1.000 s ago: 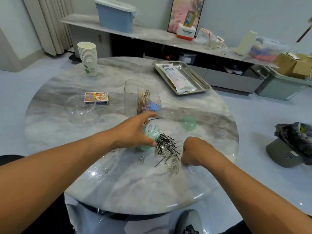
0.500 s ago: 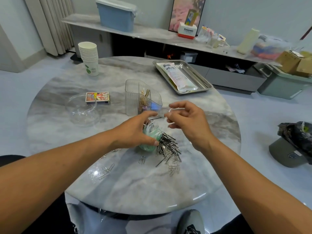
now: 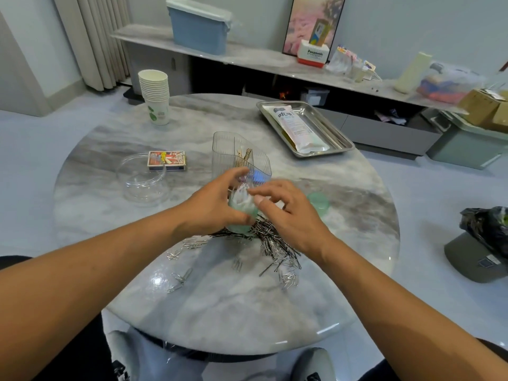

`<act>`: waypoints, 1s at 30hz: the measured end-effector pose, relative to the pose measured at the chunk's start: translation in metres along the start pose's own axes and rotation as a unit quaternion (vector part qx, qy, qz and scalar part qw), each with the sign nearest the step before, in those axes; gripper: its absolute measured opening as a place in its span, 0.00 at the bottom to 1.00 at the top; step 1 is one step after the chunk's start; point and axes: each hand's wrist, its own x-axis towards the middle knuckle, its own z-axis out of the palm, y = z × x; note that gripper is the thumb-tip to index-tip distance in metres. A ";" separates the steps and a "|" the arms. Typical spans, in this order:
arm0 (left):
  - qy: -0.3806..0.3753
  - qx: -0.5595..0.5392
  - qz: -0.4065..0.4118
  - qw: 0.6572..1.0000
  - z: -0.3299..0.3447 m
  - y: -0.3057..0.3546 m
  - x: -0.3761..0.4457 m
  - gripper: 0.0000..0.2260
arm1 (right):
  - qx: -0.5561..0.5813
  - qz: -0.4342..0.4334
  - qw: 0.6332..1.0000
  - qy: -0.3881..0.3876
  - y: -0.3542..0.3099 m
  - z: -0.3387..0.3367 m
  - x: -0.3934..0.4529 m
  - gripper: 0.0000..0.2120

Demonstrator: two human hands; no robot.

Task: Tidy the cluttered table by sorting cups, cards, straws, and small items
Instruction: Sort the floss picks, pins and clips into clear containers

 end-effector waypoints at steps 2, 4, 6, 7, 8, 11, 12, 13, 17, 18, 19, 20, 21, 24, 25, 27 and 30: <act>0.041 -0.046 -0.024 0.998 -0.007 0.002 0.000 0.47 | 0.029 0.033 0.996 0.071 0.003 -0.005 0.004 0.09; 0.070 -0.096 -0.047 0.992 -0.015 0.002 0.002 0.46 | -0.017 0.079 0.992 0.099 0.020 -0.010 0.011 0.11; 0.095 -0.133 -0.062 0.985 -0.023 0.003 0.003 0.44 | -0.124 0.131 0.979 0.096 0.045 -0.018 0.019 0.14; 0.105 -0.146 -0.069 0.981 -0.026 0.003 0.003 0.42 | -0.172 0.160 0.968 0.085 0.056 -0.022 0.022 0.18; 0.110 -0.158 -0.075 0.978 -0.029 0.003 0.003 0.41 | -0.211 0.188 0.957 0.071 0.063 -0.026 0.025 0.21; 0.099 -0.197 -0.090 0.971 -0.033 0.002 0.000 0.38 | -0.296 0.245 0.923 0.027 0.077 -0.034 0.031 0.29; 0.093 -0.204 -0.095 0.970 -0.035 0.001 -0.001 0.37 | -0.312 0.254 0.915 0.017 0.079 -0.033 0.034 0.30; 0.084 -0.206 -0.098 0.970 -0.035 0.002 -0.001 0.36 | -0.315 0.266 0.911 0.007 0.084 -0.033 0.037 0.31; 0.063 -0.195 -0.105 0.973 -0.035 0.004 -0.004 0.29 | -0.281 0.325 0.902 -0.029 0.095 -0.028 0.042 0.27; 0.058 -0.199 -0.108 0.972 -0.035 0.004 -0.004 0.29 | -0.283 0.327 0.901 -0.026 0.096 -0.026 0.042 0.25; 0.052 -0.205 -0.110 0.971 -0.034 0.004 -0.005 0.28 | -0.289 0.318 0.903 -0.013 0.095 -0.025 0.043 0.23; 0.050 -0.213 -0.111 0.970 -0.034 0.003 -0.004 0.28 | -0.288 0.304 0.908 0.008 0.091 -0.024 0.045 0.22; 0.049 -0.223 -0.113 0.967 -0.033 0.002 -0.004 0.29 | -0.267 0.286 0.920 0.039 0.084 -0.023 0.047 0.22; 0.051 -0.250 -0.114 0.960 -0.037 0.005 -0.004 0.28 | 0.000 0.224 0.965 0.134 0.031 -0.019 0.057 0.21; 0.050 -0.254 -0.112 0.959 -0.038 0.006 -0.004 0.27 | 0.105 0.213 0.962 0.138 0.009 -0.016 0.058 0.19; 0.049 -0.248 -0.103 0.962 -0.037 0.012 -0.005 0.26 | 0.215 0.199 0.950 0.111 -0.026 -0.008 0.056 0.13; 0.044 -0.227 -0.075 0.970 -0.033 0.024 -0.007 0.23 | 0.229 0.174 0.955 0.076 -0.053 0.006 0.046 0.15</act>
